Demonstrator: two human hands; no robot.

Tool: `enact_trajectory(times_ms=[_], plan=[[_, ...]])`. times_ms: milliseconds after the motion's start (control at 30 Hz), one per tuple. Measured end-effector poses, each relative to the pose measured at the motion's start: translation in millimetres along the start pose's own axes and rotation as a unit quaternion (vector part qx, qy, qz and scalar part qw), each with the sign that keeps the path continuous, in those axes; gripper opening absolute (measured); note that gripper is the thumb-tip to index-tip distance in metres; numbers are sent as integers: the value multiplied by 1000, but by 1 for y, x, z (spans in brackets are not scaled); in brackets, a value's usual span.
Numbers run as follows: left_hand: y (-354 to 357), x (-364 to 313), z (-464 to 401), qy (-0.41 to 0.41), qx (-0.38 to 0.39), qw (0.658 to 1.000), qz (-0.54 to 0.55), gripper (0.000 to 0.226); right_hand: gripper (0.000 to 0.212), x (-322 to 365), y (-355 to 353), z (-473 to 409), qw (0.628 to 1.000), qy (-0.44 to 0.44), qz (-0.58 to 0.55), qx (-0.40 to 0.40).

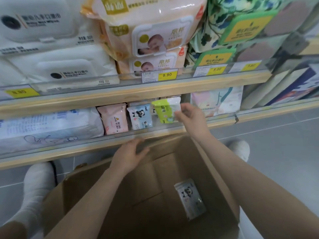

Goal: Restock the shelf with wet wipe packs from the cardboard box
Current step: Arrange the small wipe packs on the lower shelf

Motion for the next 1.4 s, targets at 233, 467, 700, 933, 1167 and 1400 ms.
enact_trajectory(times_ms=[233, 467, 700, 933, 1167, 1400], plan=[[4, -3, 11, 116, -91, 978, -150, 34, 13, -61, 33, -52, 988, 128, 83, -9], [5, 1, 8, 123, -82, 974, -169, 37, 16, -69, 36, -46, 984, 127, 123, -14], [9, -16, 26, 146, -98, 977, -123, 33, 33, -43, -6, 31, 987, 64, 148, -10], [90, -50, 72, 163, 1, 985, -54, 36, 29, -91, -61, 164, 972, 126, 199, -8], [187, -19, 83, -2, 140, 990, -10, 50, 29, -123, -55, 204, 961, 178, 212, -23], [236, 5, 65, -24, 144, 989, -22, 61, 27, -124, -54, 203, 956, 171, 233, -47]])
Point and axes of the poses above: each hand's wrist, its own z-axis away from the middle knuckle, its own y-axis out of the palm, x = y × z, the point moved 8 cm from there along -z, towards the middle knuckle, and after that the axes turned 9 degrees about z, right-handed, at the moved point
